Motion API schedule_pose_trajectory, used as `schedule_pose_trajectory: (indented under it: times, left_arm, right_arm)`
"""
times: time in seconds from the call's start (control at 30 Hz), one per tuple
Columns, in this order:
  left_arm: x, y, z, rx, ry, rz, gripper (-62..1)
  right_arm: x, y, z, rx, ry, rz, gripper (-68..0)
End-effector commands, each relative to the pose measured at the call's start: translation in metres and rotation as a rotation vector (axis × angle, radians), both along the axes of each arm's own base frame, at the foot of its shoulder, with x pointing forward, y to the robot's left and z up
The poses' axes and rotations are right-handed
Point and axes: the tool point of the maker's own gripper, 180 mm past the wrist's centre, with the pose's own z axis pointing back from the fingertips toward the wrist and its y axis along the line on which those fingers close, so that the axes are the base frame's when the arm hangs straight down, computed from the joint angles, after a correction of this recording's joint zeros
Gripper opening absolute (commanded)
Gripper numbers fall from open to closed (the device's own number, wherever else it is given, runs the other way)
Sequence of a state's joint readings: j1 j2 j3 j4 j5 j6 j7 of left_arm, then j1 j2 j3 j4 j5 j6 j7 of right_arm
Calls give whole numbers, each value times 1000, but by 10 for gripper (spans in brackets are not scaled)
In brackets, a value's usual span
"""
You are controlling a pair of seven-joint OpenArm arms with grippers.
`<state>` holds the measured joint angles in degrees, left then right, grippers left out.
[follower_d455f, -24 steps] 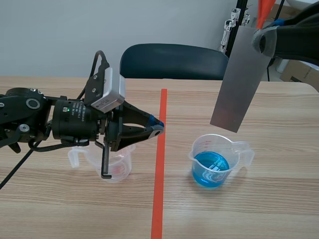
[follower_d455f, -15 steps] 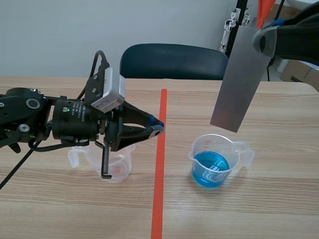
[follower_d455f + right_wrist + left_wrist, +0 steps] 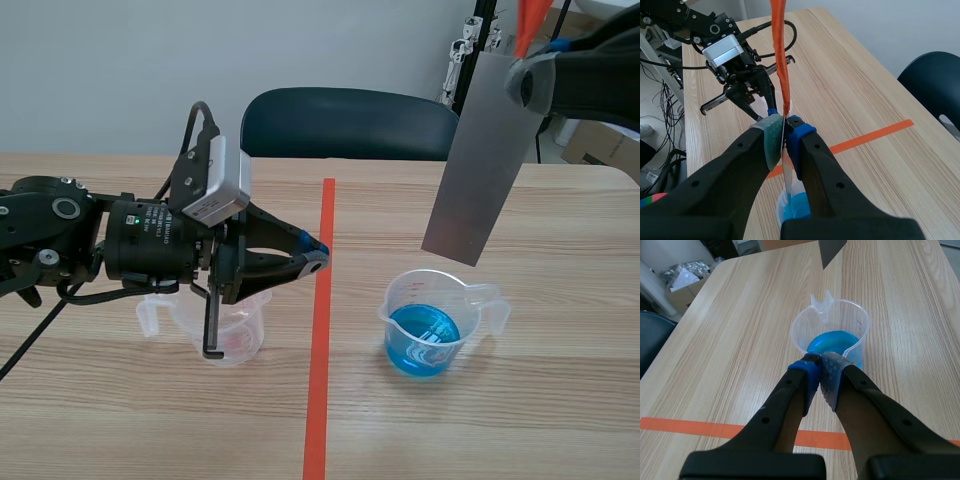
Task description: Do the redox reaction experiment. lower the plate into the blue solution
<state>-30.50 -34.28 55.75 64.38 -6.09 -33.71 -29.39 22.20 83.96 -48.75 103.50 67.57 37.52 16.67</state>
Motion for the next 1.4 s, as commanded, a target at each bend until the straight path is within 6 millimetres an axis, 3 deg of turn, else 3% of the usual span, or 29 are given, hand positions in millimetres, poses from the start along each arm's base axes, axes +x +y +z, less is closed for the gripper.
schedule_pose_trajectory:
  times: [0.0,0.27,0.63,0.97,1.37]
  left_arm:
    - [3,-5,15,-41,-23,-8,-580]
    - [-5,15,12,-67,1,4,-582]
    - [-14,85,15,-159,69,151,-582]
    - [-39,144,19,-240,105,275,-582]
    - [-76,179,24,-371,134,398,-582]
  right_arm:
    - [4,2,18,36,-46,-1,-671]
    - [5,1,18,34,-47,-4,-671]
    - [8,-1,18,30,-53,-22,-671]
    - [19,-8,10,35,-42,-58,-671]
    - [36,-13,-14,20,-6,-101,-671]
